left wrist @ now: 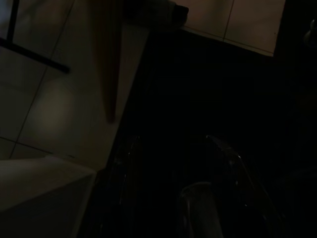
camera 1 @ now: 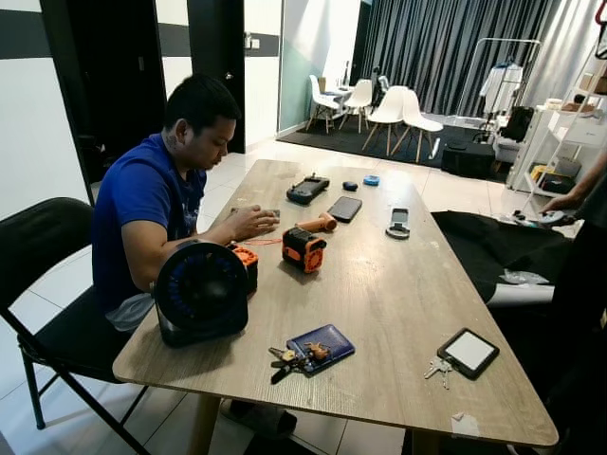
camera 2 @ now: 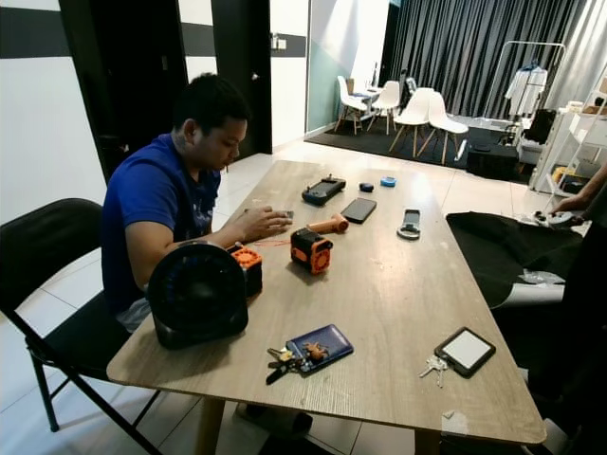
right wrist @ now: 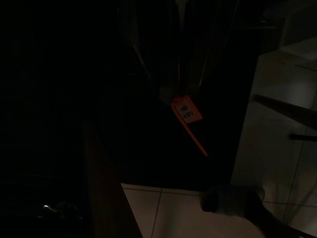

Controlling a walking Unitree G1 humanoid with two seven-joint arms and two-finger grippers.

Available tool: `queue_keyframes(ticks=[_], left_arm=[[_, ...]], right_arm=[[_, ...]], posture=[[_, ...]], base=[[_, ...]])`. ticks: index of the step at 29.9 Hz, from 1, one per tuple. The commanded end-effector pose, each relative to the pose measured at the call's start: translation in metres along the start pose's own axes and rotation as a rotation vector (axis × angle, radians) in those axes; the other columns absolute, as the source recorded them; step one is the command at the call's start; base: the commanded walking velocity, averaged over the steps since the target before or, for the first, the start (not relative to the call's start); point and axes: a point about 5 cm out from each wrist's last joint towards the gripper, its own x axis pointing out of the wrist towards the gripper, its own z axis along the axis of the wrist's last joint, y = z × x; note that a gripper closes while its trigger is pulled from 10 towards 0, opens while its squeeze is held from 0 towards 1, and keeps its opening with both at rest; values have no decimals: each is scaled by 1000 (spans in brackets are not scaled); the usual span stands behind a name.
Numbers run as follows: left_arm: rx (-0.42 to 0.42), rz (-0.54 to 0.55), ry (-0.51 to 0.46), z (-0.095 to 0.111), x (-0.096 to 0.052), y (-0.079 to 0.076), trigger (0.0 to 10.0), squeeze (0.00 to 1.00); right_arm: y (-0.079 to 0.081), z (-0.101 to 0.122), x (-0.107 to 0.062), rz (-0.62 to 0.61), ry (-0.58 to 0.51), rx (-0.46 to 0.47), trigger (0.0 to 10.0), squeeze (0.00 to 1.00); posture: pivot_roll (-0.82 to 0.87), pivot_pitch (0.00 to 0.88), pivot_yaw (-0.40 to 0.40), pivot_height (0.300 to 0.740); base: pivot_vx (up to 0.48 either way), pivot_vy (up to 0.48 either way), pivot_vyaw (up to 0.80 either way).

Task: Hang keys on a hook

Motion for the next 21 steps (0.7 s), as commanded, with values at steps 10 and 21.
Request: queue_keyframes(ticks=[10,21], left_arm=[[-34,25,-13,1,1,0,10000,0],[-19,31,-11,3,2,4,10000,0]], right_arm=[[1,-8,-2,-8,20,5,10000,0],[-1,-12,-4,-15,25,18,10000,0]], posture=[[70,22,-44,740],[66,23,-29,740]], base=[[0,0,0],[0,0,0]])
